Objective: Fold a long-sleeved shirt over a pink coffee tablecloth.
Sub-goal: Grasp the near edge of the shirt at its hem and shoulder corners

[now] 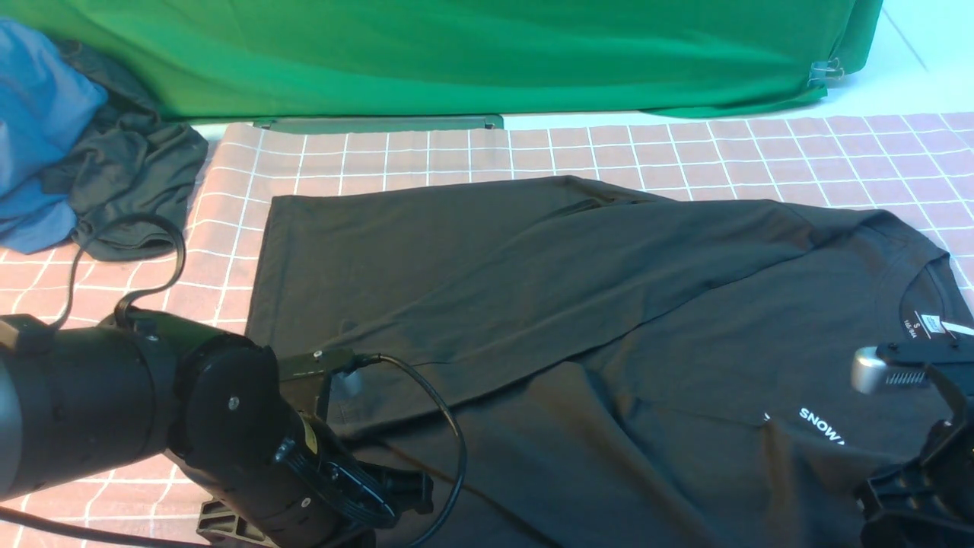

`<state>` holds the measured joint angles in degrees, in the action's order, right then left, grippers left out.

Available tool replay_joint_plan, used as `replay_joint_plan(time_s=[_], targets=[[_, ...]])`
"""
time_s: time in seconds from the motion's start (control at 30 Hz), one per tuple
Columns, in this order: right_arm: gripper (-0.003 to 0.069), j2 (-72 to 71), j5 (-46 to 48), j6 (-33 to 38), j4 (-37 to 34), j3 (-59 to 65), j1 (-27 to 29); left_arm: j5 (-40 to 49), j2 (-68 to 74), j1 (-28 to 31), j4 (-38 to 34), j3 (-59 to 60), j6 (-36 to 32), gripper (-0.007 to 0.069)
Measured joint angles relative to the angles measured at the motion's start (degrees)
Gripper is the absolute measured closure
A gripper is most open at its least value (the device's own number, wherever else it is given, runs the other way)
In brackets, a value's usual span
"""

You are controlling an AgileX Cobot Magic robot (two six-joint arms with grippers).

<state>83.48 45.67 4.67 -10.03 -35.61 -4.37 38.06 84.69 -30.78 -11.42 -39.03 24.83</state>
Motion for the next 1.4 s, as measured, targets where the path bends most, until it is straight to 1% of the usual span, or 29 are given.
replay_joint_plan(time_s=[0.03, 0.13, 0.17, 0.2, 0.23, 0.3, 0.37, 0.53, 0.8, 1.03, 1.1, 1.17, 1.2, 1.3, 1.4], targets=[[0.0196, 1.0, -0.3, 0.1, -0.1, 0.0, 0.0, 0.0, 0.0, 0.0, 0.0, 0.0, 0.0, 0.0612], [0.0351, 2.4, -0.5, 0.5, 0.2, 0.0, 0.0, 0.0, 0.0, 0.0, 0.0, 0.0, 0.0, 0.0612], [0.0418, 2.6, -0.5, 1.1, 0.4, -0.1, 0.0, 0.0, 0.0, 0.0, 0.0, 0.0, 0.0, 0.0612], [0.0432, 2.6, -0.5, 1.2, 0.4, -0.1, 0.0, 0.0, 0.0, 0.0, 0.0, 0.0, 0.0, 0.0612], [0.0547, 2.8, -0.6, 2.1, 0.2, -0.1, 0.0, -0.1, 0.0, 0.0, 0.0, 0.0, 0.0, 0.0612], [0.0602, 2.9, -0.6, 2.7, 0.0, -0.1, 0.0, -0.1, 0.0, 0.0, 0.0, 0.0, 0.0, 0.0612], [0.0616, 2.9, -0.4, 3.0, -0.1, -0.1, 0.0, -0.2, 0.0, 0.0, 0.0, 0.0, 0.0, 0.0612], [0.0620, 0.8, 4.4, 3.1, 0.3, 0.0, 0.0, -0.2, 0.0, 0.0, 0.0, 0.0, -1.4, 0.0612], [0.0620, -7.8, 12.2, 0.0, 5.2, 0.0, 0.0, -0.2, 0.0, 0.0, 0.0, 0.0, -1.5, 0.0611], [0.0612, -8.7, 13.0, -0.1, 6.7, 2.1, 0.0, -0.1, 0.0, 0.0, 0.0, 0.0, -1.5, 0.0611], [0.0589, -8.7, 12.9, -0.2, 7.5, 2.8, 0.0, -0.1, 0.0, 0.0, 0.1, 0.0, -1.5, 0.0611], [0.0550, -8.7, 12.6, -0.4, 8.5, 2.9, 0.0, -0.1, 0.0, 0.0, 0.1, 0.0, -1.5, 0.0611], [0.0518, -8.7, 12.1, -0.5, 8.9, 2.7, 0.0, -0.1, 0.0, 0.0, 0.1, 0.0, -1.5, 0.0611], [0.0452, -8.7, 11.0, -1.7, 9.7, 0.6, 0.0, -0.1, 0.0, 0.0, 0.1, 0.0, -1.5, 0.0611], [0.0419, -8.6, 10.8, -2.8, 10.0, -3.2, 0.0, -0.1, 0.0, 0.0, 0.1, 0.0, -1.6, 0.0611]])
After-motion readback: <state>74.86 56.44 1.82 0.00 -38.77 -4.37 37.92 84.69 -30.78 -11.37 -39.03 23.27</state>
